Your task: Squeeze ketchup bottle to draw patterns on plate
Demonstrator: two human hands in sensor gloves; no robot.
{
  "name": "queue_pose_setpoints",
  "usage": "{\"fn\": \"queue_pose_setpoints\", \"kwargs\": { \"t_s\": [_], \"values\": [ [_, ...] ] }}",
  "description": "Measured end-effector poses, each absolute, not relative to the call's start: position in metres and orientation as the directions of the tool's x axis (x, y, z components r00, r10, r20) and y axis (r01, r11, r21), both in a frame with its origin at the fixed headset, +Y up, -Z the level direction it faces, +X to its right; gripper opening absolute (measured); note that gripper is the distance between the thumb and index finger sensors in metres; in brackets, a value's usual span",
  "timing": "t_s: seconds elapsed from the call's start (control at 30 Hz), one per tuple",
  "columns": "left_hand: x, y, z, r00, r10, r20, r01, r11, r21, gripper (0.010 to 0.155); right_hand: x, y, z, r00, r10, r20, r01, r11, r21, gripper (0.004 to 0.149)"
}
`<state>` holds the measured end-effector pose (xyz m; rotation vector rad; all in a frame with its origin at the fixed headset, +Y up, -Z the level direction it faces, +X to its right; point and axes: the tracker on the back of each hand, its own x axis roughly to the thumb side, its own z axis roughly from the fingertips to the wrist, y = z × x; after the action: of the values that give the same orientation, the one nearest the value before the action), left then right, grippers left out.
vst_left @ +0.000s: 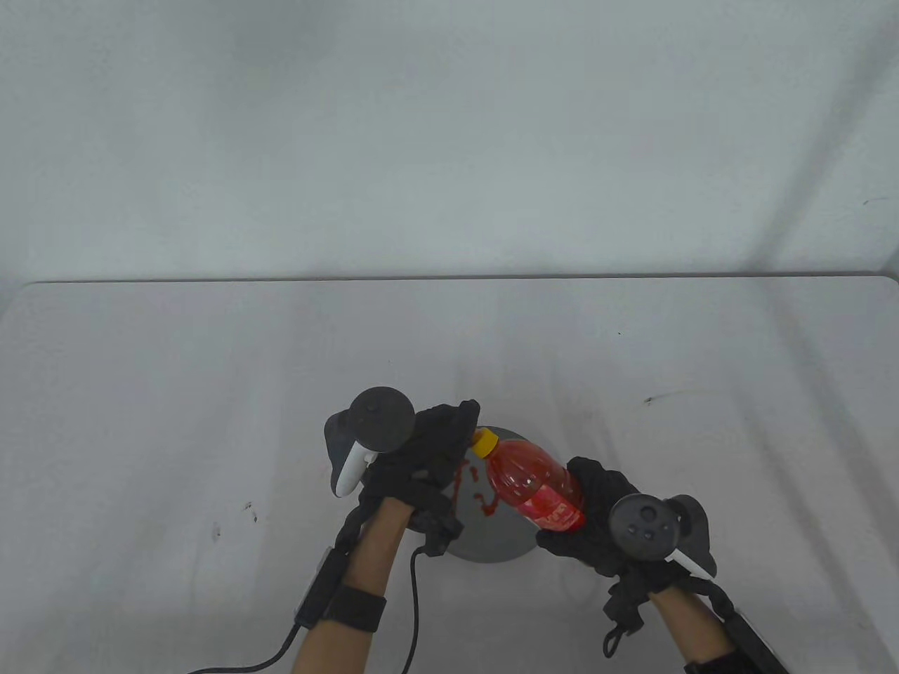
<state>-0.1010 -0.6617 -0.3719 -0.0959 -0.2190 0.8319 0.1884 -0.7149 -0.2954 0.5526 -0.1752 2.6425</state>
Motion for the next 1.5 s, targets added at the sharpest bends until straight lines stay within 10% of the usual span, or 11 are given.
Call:
{"fn": "queue_pose_setpoints", "kwargs": {
  "t_s": [1.03,1.27,1.5],
  "values": [
    [-0.099,-0.646,-0.363,0.520,0.778,0.351,-0.762,0.609,-0.220,0.051,0.197,-0.722,-0.307,-0.597,0.689,0.411,-0.647,-0.717,0.260,0.098],
    [-0.119,-0.640,-0.335,0.824,0.485,0.294,-0.463,0.874,-0.145,0.057,0.213,-0.726,-0.311,-0.550,0.755,0.358,-0.726,-0.644,0.241,0.098],
    [-0.152,-0.698,-0.319,0.970,0.110,0.218,-0.081,0.987,-0.139,0.073,0.230,-0.723,-0.317,-0.465,0.823,0.327,-0.835,-0.531,0.147,0.099]
  ]
}}
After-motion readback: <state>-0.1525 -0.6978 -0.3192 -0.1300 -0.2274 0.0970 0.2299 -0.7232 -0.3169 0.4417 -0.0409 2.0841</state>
